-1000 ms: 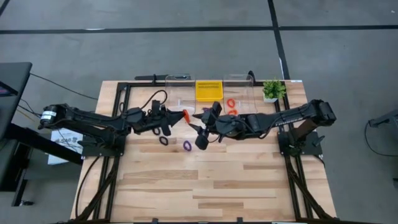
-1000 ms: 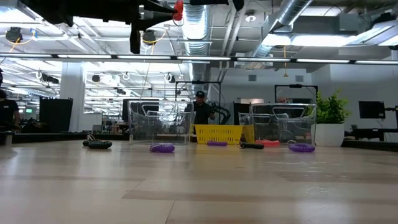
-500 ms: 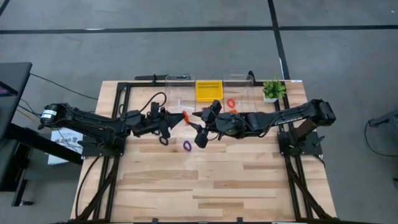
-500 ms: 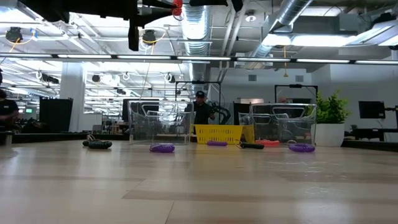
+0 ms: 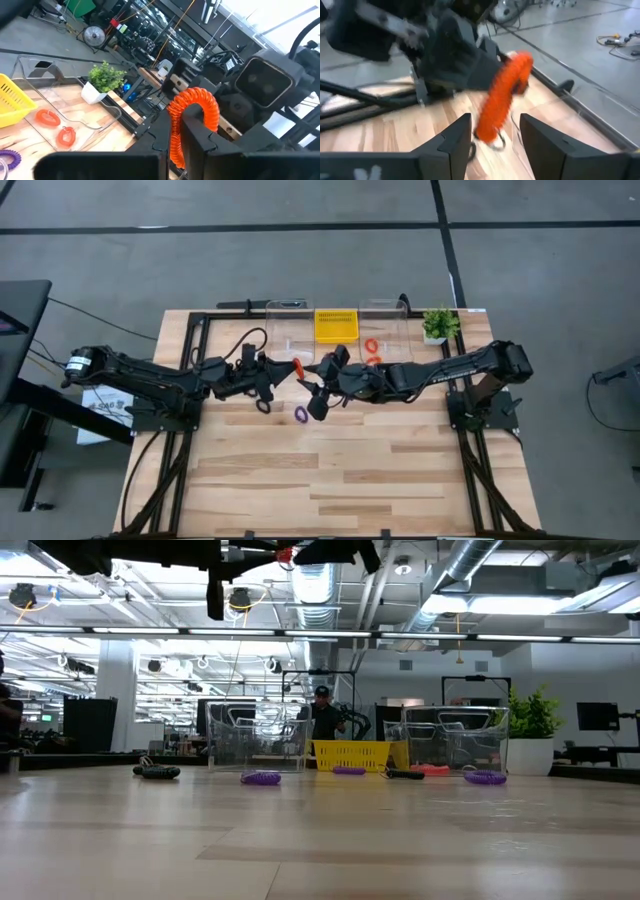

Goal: Sort spring keychains
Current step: Put the orange spring keychain into the right transparent bin

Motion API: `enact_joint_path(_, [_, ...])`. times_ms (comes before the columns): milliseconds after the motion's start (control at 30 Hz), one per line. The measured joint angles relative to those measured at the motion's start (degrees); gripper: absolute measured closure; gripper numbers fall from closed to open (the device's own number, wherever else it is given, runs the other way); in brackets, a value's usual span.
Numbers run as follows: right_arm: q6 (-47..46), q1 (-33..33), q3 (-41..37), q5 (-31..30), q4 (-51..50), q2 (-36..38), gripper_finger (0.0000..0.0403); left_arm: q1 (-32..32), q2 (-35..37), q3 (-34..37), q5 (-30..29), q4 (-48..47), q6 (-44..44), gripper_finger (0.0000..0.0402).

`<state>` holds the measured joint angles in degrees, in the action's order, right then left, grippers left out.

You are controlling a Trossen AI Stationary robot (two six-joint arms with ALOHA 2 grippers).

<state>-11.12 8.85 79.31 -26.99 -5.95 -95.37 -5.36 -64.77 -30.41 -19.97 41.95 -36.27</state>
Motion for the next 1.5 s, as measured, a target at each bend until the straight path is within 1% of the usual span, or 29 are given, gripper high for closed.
enact_joint_path(133, [0.05, 0.00, 0.09, -0.24, 1.30, -0.08, 0.0262, -0.16, 0.00, 0.00, 0.02, 0.03, 0.11, 0.0376])
enact_joint_path(233, [0.49, 0.00, 0.09, -0.18, 1.38, -0.09, 0.0286, -0.27, 0.00, 0.00, 0.02, 0.05, 0.31, 0.0376])
enact_joint_path(333, [1.35, 0.00, 0.09, -0.03, 1.40, -0.09, 0.0324, -0.28, 0.00, 0.00, 0.02, 0.03, 0.42, 0.0376])
enact_joint_path(433, [2.66, 0.17, 0.09, 0.25, 1.59, -0.09, 0.0374, -0.27, 0.00, 0.00, 0.17, 0.01, 0.44, 0.0376])
enact_joint_path(500, [3.71, 0.41, 0.09, 1.51, 1.59, -0.09, 0.0389, -0.27, 0.00, 0.00, 0.93, -0.01, 0.44, 0.0374])
enact_joint_path(667, [3.61, 0.51, 0.09, 1.80, 1.68, -0.09, 0.0374, -0.27, 0.00, 0.00, 4.64, -0.08, 0.46, 0.0358])
enact_joint_path(800, [3.67, 0.50, 0.09, 1.79, 1.68, -0.09, 0.0390, -0.27, 0.00, 0.00, 5.07, -0.10, 0.46, 0.0338])
enact_joint_path(867, [3.93, 0.51, 0.07, 2.00, 1.62, 0.03, 0.0396, -0.27, 0.00, 0.00, 6.18, -0.12, 0.44, 0.0327])
enact_joint_path(1033, [4.07, 0.56, 0.02, 2.21, 0.82, 0.68, 0.0388, -0.25, 0.04, 0.00, 9.10, -1.11, 0.27, 0.0302])
enact_joint_path(1133, [4.06, 0.54, 0.04, 2.05, -0.31, 1.26, 0.0389, -0.25, 0.09, 0.00, 9.59, -1.70, 0.02, 0.0288])
enact_joint_path(1267, [4.09, 0.39, 0.11, 0.57, -2.73, 2.98, 0.0397, -0.33, 0.00, 0.04, 10.54, -3.01, 0.02, 0.0273])
enact_joint_path(1500, [4.05, 0.41, 0.04, -6.72, -10.30, 7.45, 0.0392, -0.31, 0.02, 0.04, 13.02, -4.05, 0.02, 0.0266])
